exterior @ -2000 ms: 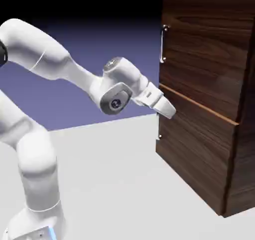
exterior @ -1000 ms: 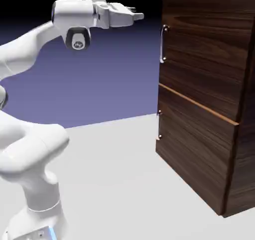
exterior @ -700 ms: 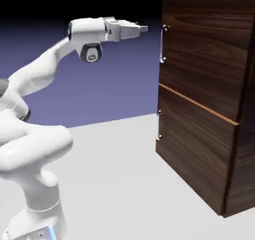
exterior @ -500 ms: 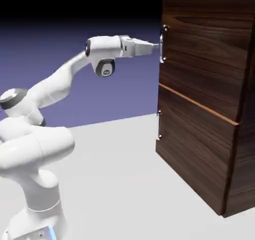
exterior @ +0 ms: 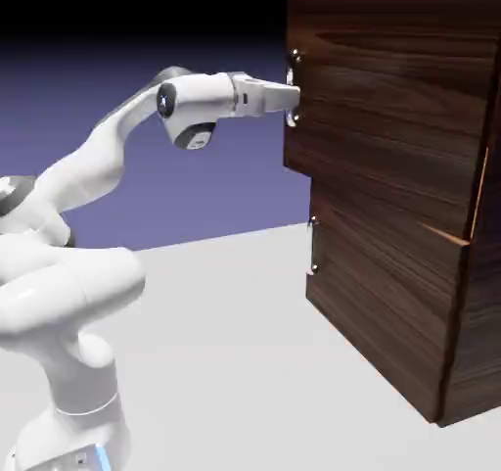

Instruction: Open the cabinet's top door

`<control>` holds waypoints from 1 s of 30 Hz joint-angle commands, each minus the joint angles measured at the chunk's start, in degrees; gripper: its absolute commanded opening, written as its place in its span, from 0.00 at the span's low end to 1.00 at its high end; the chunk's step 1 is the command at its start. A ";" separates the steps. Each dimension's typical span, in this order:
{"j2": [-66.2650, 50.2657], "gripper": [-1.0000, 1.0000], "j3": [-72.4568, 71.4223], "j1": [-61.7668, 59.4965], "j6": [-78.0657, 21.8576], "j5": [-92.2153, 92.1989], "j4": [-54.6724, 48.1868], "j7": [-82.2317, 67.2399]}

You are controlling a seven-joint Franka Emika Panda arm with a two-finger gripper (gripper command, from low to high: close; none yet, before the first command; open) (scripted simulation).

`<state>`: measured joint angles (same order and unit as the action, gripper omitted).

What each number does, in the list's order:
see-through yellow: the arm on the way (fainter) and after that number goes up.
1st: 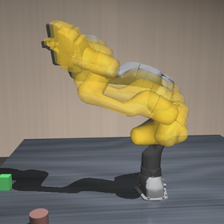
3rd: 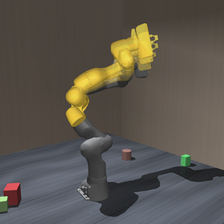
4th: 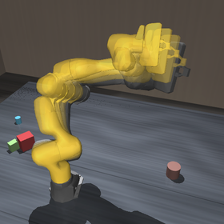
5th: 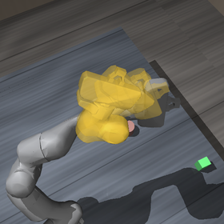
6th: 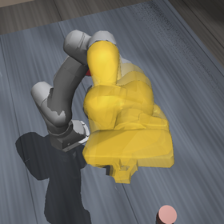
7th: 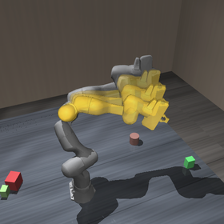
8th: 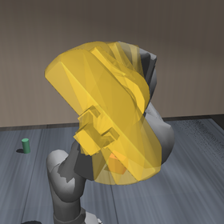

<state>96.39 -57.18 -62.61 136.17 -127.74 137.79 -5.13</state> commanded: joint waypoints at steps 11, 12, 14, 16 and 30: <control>0.82 0.00 17.21 15.76 -20.89 5.42 21.67 -14.72; 0.76 0.00 19.28 16.54 -22.67 6.77 22.97 -15.69; 0.52 0.00 23.44 17.72 -25.99 9.64 25.12 -17.47; 0.10 0.00 27.59 18.51 -29.08 12.66 26.78 -19.10; -9.71 0.00 56.67 19.67 -48.12 36.87 28.98 -29.96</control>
<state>86.68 -0.51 -42.94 87.99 -90.88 166.78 -35.09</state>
